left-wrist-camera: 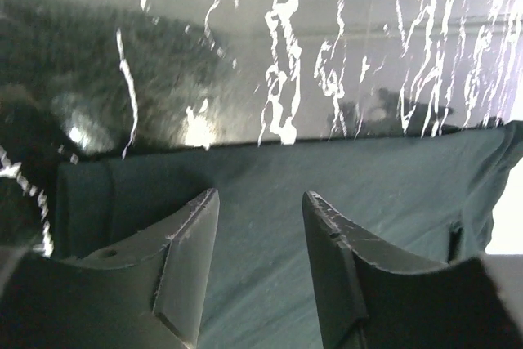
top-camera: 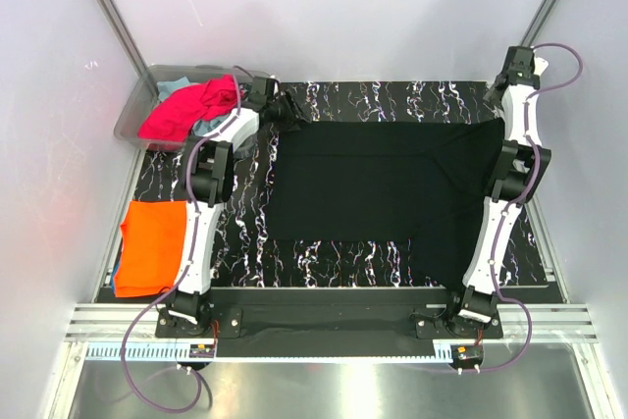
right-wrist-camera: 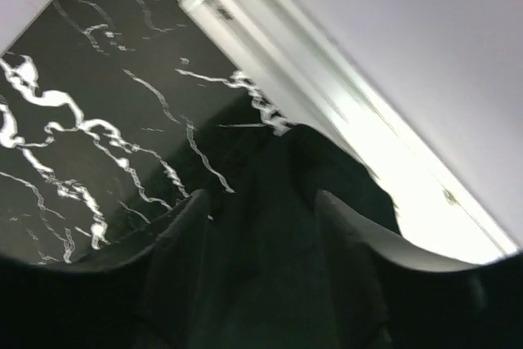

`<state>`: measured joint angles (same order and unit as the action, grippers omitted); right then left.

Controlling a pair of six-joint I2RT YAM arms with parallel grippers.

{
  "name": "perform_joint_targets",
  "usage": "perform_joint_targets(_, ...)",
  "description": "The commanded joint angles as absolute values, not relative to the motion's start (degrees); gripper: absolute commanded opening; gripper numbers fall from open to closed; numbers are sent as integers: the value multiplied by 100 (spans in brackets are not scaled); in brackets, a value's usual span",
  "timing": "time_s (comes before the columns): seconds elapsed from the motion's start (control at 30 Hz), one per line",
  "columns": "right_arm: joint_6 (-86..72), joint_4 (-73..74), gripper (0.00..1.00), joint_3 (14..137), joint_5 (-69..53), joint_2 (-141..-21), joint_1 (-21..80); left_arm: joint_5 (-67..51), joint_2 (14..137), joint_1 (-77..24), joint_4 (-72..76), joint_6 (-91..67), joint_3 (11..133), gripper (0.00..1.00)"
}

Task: Fold and stack the t-shirts
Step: Fold the tshirt

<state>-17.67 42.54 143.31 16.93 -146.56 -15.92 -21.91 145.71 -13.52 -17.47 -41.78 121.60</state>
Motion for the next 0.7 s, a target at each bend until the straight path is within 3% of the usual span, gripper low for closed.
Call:
perform_joint_targets(0.0,-1635,4956,65,14249,2408,-13950,-1626,-2214,13371,-1353,-1679,-3885,11858,52)
perform_joint_targets(0.23,-2188,5695,69,12562,1548,-12570,-1267,-2777,12175,-2020,-1758,-3683,10444,50)
perform_joint_targets(0.4,-2198,5318,69,10392,829,-11164,-836,-3620,11804,-2223,-1881,-3481,9959,49)
perform_joint_targets(0.67,-1337,5063,61,7949,421,-9846,-642,-4174,10768,-2145,-2135,-3533,8501,47)
